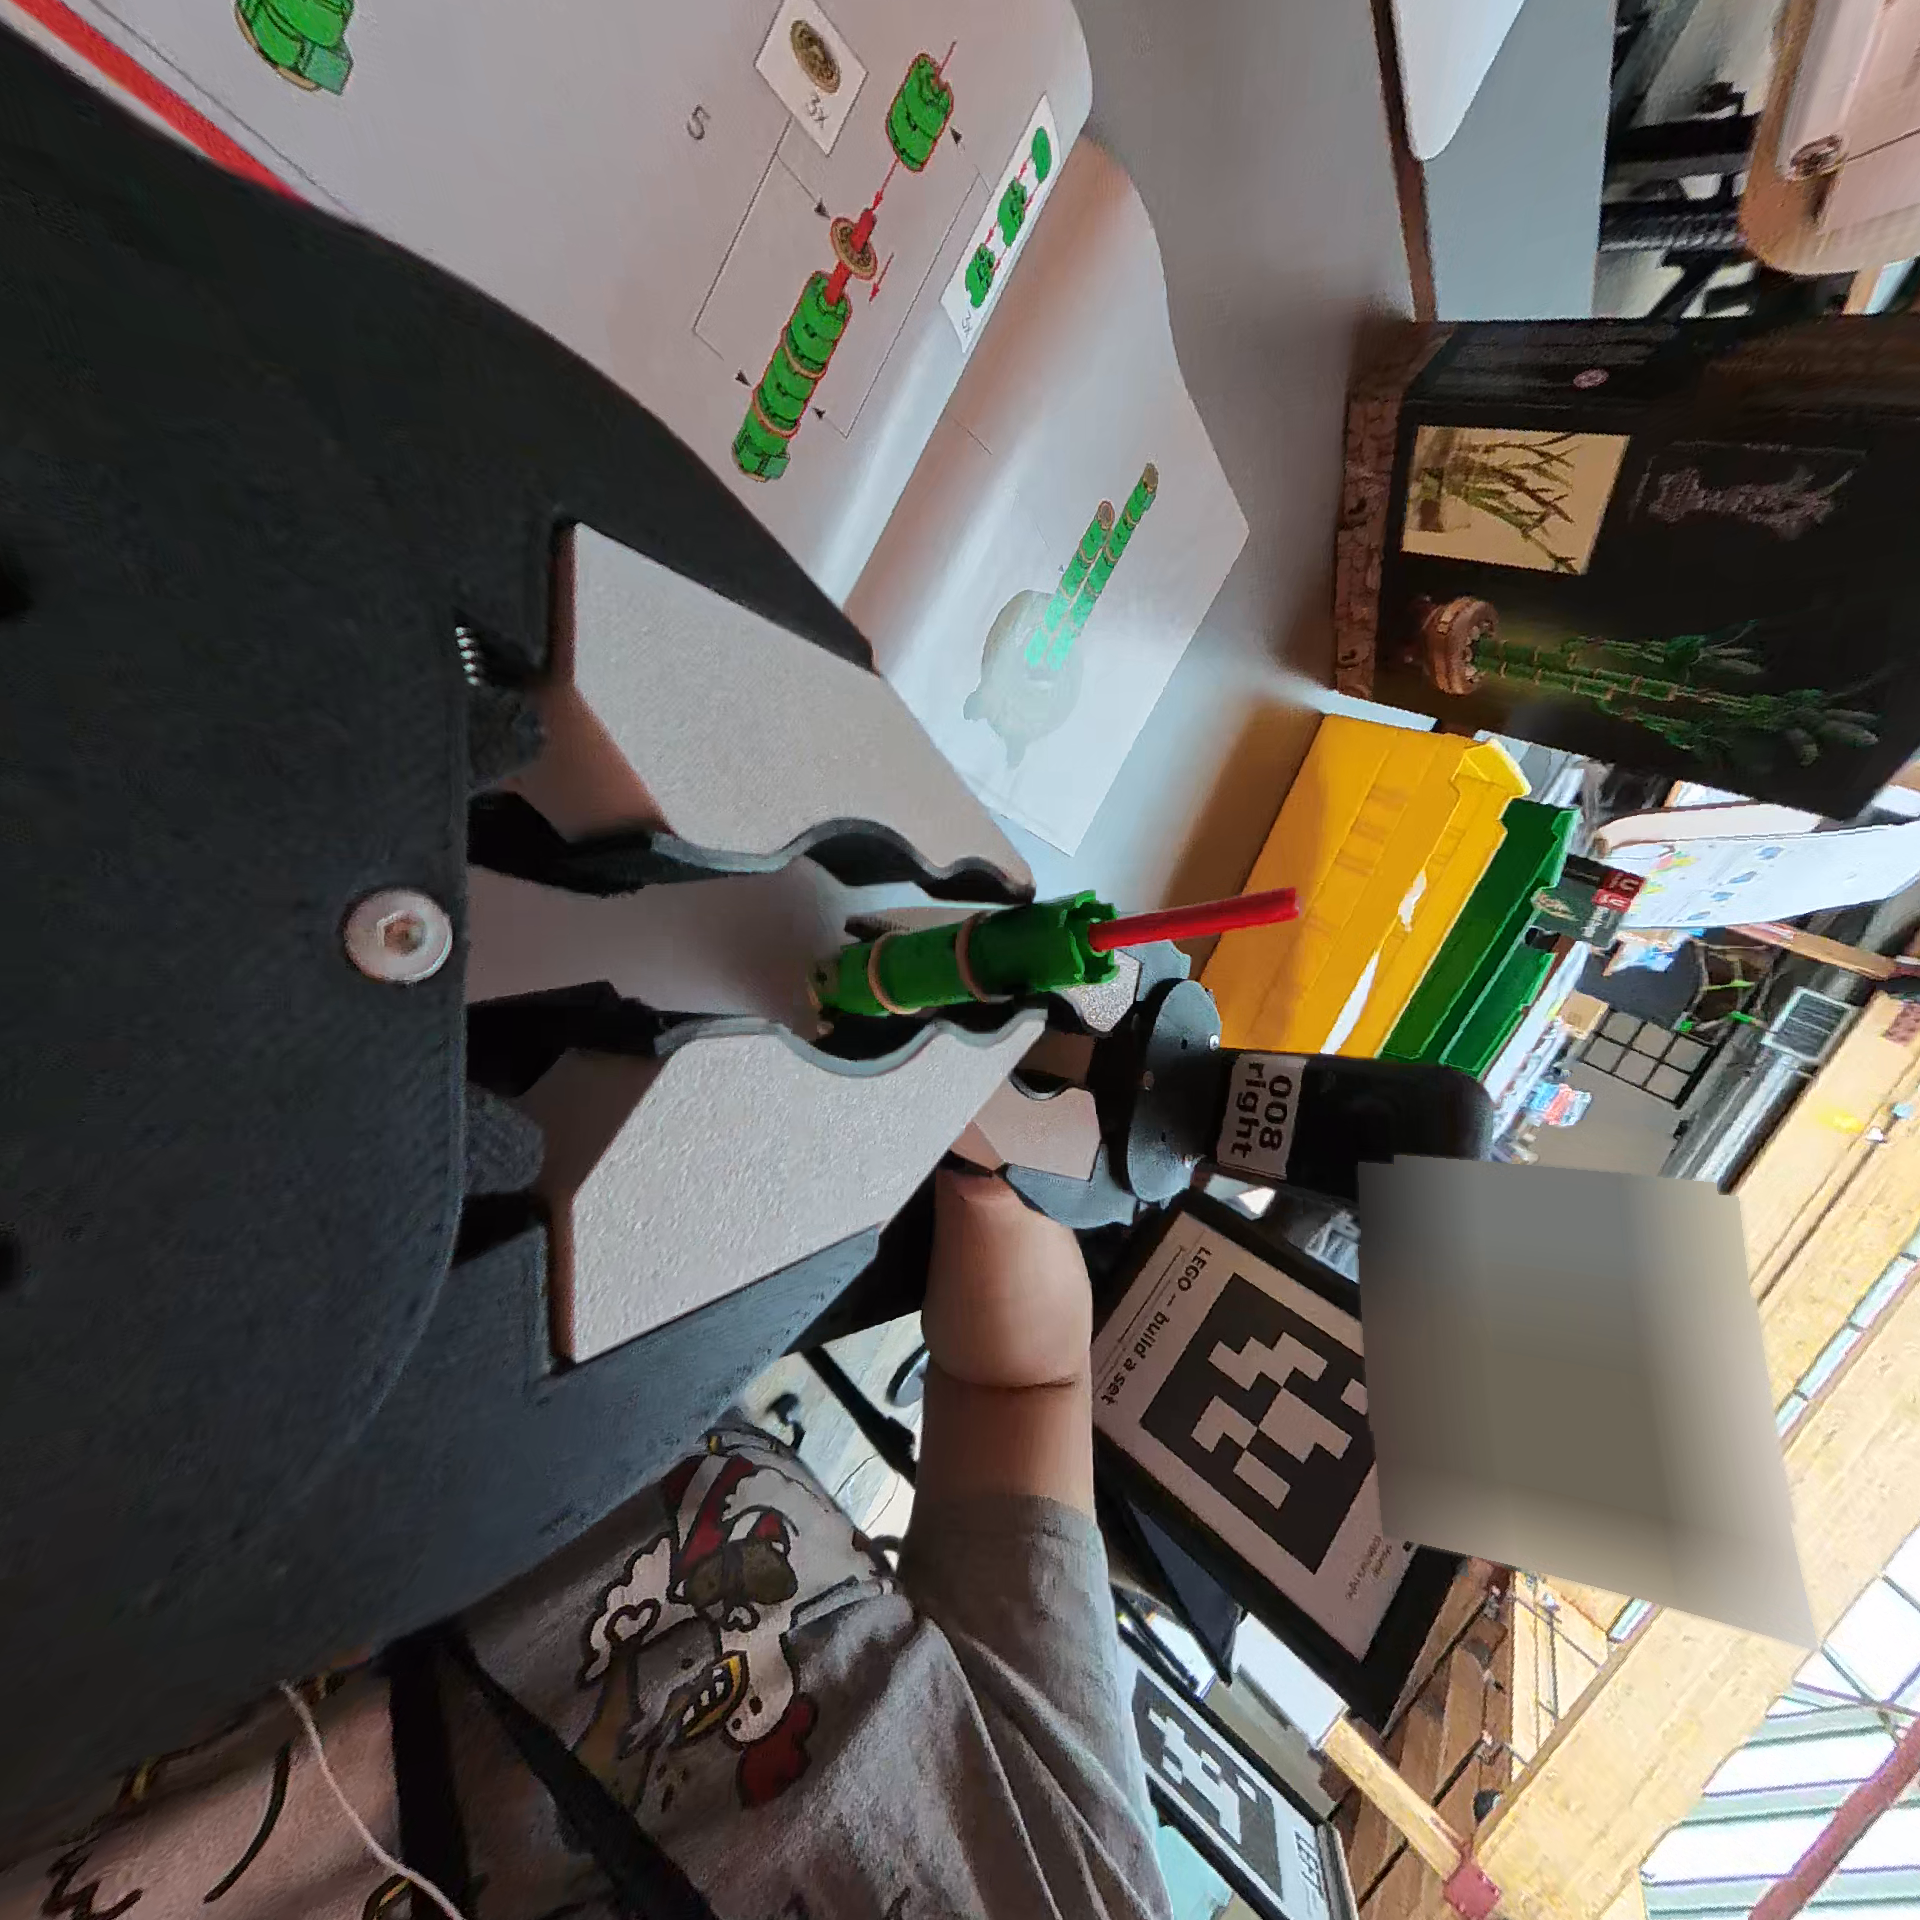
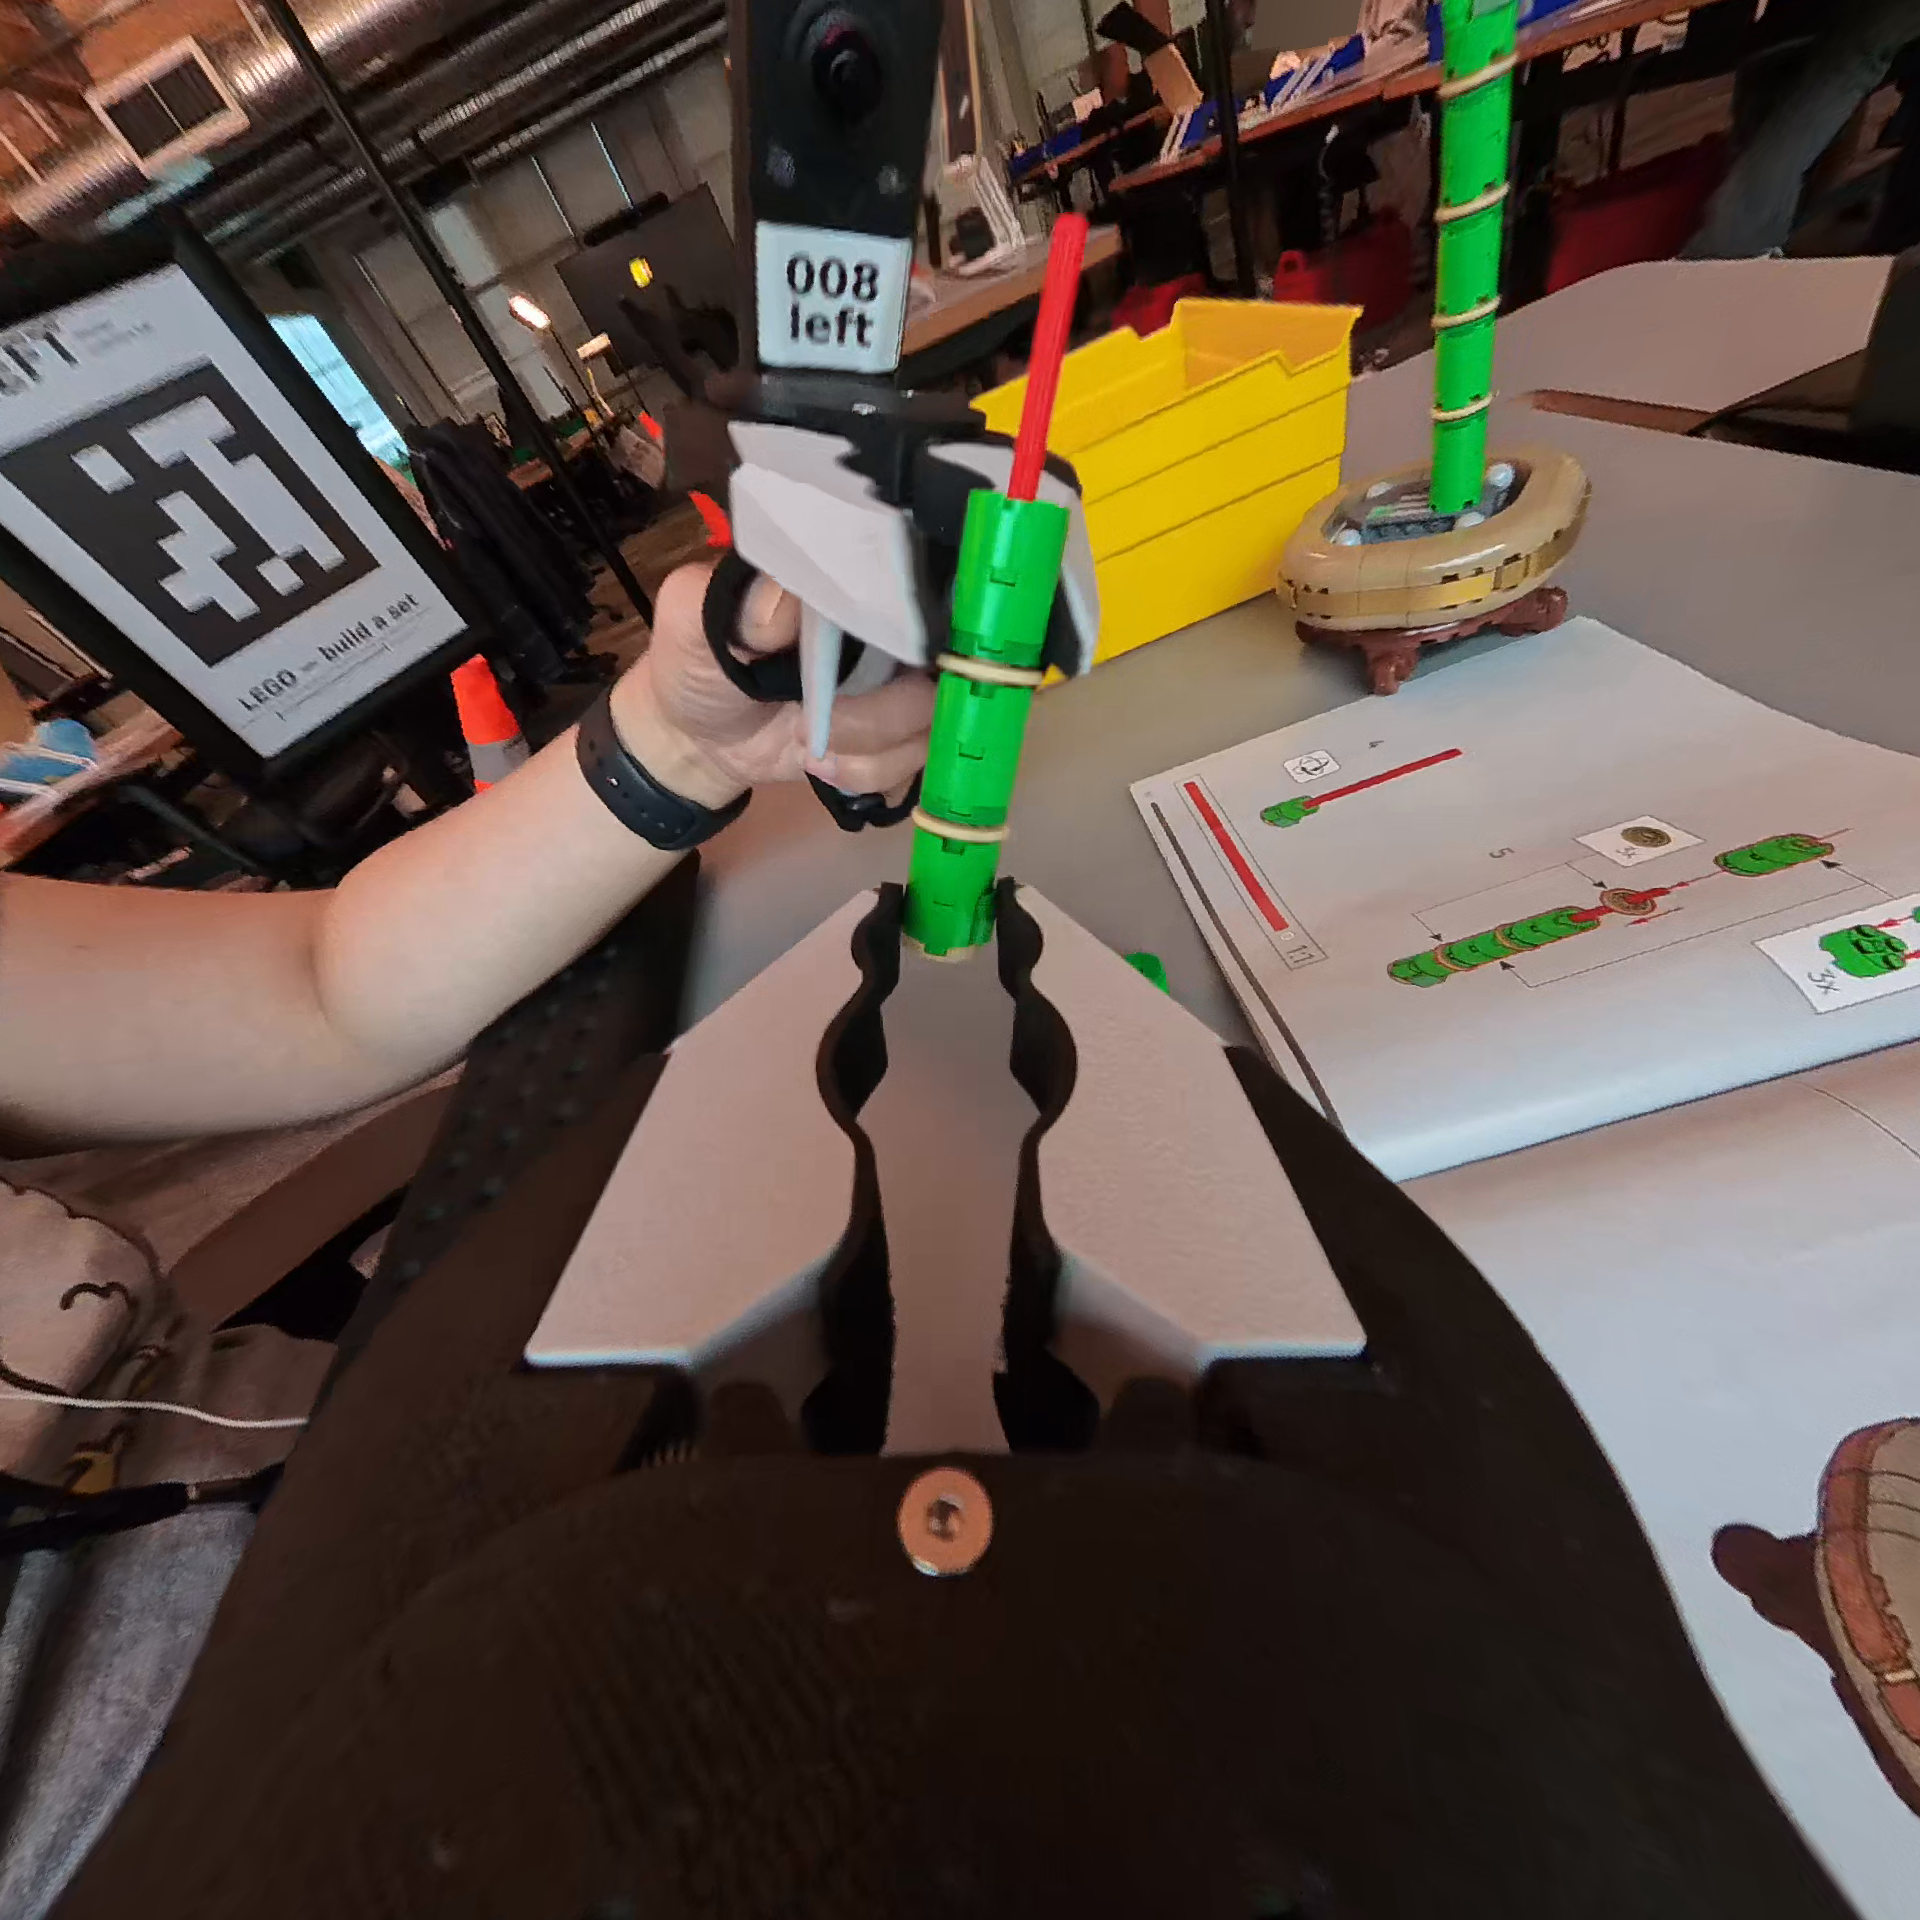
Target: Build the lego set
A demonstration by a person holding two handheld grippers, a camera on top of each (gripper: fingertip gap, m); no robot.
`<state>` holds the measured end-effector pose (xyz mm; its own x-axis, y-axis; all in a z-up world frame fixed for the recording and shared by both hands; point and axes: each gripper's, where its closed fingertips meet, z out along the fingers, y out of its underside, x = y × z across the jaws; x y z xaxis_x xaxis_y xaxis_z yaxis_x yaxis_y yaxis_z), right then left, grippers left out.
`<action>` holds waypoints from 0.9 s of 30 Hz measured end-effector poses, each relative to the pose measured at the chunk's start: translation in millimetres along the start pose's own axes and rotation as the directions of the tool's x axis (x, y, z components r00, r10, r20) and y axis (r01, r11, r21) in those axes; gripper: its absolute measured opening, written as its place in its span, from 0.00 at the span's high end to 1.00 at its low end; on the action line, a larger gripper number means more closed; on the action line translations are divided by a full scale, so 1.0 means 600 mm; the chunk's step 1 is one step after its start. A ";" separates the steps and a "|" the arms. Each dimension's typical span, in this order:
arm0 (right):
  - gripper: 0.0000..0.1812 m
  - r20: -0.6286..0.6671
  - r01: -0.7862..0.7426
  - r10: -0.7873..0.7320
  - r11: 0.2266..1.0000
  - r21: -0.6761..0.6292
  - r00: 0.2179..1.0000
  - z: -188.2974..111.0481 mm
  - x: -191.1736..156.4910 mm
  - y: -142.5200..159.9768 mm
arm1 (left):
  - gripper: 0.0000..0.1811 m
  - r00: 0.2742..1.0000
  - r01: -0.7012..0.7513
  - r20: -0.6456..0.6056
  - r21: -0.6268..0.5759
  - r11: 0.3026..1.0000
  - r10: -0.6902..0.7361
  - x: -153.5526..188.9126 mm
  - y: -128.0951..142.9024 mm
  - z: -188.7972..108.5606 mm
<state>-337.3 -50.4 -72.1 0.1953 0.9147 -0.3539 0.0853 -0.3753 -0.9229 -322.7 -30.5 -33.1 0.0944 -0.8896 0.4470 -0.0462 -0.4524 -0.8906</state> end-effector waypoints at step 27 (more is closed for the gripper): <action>0.91 0.124 -0.190 0.156 0.919 0.346 0.980 -0.076 0.063 -0.080 | 0.78 1.000 0.027 -0.013 0.252 0.967 -0.025 -0.014 -0.056 -0.048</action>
<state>-289.4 -4.6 -34.1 0.0831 0.8563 -0.5098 -0.2967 -0.4671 -0.8330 -350.3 -10.0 -4.7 0.0826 -0.8788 0.4700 0.2080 -0.4460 -0.8705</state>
